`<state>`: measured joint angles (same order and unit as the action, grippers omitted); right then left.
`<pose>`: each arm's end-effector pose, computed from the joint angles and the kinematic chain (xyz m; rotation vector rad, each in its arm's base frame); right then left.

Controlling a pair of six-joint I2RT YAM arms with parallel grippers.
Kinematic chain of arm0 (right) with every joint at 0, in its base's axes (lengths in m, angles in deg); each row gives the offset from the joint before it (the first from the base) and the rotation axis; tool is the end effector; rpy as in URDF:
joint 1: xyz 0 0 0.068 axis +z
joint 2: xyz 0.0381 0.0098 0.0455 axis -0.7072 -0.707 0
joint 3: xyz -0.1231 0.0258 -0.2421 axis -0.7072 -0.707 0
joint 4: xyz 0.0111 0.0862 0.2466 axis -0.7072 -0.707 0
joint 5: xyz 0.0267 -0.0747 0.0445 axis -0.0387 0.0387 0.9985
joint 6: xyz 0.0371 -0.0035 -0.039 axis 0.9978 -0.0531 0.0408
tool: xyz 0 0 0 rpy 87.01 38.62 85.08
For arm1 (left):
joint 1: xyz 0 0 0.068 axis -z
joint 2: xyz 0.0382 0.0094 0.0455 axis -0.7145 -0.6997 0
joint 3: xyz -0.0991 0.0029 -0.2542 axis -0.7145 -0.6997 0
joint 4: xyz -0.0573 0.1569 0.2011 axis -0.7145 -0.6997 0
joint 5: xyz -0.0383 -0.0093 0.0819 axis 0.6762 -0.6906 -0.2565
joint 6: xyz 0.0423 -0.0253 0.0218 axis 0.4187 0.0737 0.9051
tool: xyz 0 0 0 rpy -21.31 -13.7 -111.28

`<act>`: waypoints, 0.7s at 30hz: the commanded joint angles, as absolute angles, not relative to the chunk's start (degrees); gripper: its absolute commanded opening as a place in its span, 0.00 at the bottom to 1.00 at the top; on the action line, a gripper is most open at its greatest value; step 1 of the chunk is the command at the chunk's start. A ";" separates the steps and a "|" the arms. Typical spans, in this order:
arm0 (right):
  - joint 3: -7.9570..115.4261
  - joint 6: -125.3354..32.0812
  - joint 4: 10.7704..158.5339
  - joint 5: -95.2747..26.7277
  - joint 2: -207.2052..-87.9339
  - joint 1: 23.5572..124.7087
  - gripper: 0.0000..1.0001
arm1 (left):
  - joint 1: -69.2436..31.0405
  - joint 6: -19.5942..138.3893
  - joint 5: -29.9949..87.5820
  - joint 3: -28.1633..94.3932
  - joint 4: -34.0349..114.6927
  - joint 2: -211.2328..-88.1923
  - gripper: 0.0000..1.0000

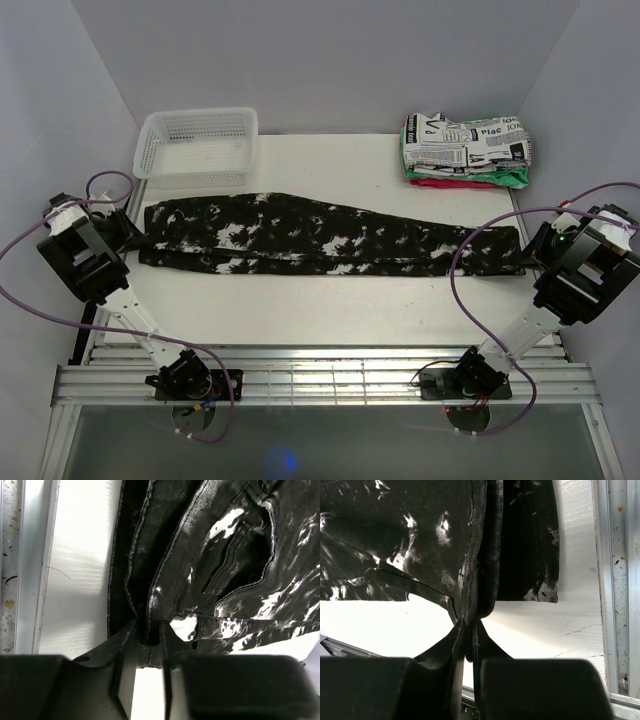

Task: Fold and stack the trousers
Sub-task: Fold the trousers

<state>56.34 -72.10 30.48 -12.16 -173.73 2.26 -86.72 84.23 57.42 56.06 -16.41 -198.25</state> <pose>0.2711 -0.2267 0.1950 0.5316 2.6809 0.5482 0.3324 0.2619 0.1652 -0.5909 2.5923 -0.7193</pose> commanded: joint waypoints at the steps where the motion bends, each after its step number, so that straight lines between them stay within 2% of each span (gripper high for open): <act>1: 61.33 -71.81 35.42 -10.80 -173.89 -1.22 0.08 | -86.73 84.25 59.55 58.15 -15.82 -197.53 0.30; 2: 62.29 -71.81 35.33 -10.89 -174.15 -1.22 0.08 | -86.73 84.34 59.64 58.41 -15.91 -197.09 0.26; 3: 62.82 -71.90 34.89 -11.06 -174.33 -1.22 0.08 | -86.73 84.25 59.90 59.29 -16.18 -196.83 0.17; 5: 64.57 -71.99 34.62 -11.24 -174.77 -1.22 0.08 | -86.73 84.07 60.95 60.43 -16.53 -195.69 0.08; 6: 65.19 -72.07 34.54 -11.33 -174.86 -1.31 0.08 | -86.73 83.81 61.14 61.22 -16.70 -195.34 0.00; 13: 71.26 -71.81 34.01 -11.85 -177.31 -1.31 0.08 | -86.73 83.28 61.58 69.13 -19.08 -192.78 0.00; 21: 75.57 -72.16 34.10 -12.04 -177.50 -1.93 0.08 | -86.73 86.18 63.07 68.62 -20.66 -190.76 0.00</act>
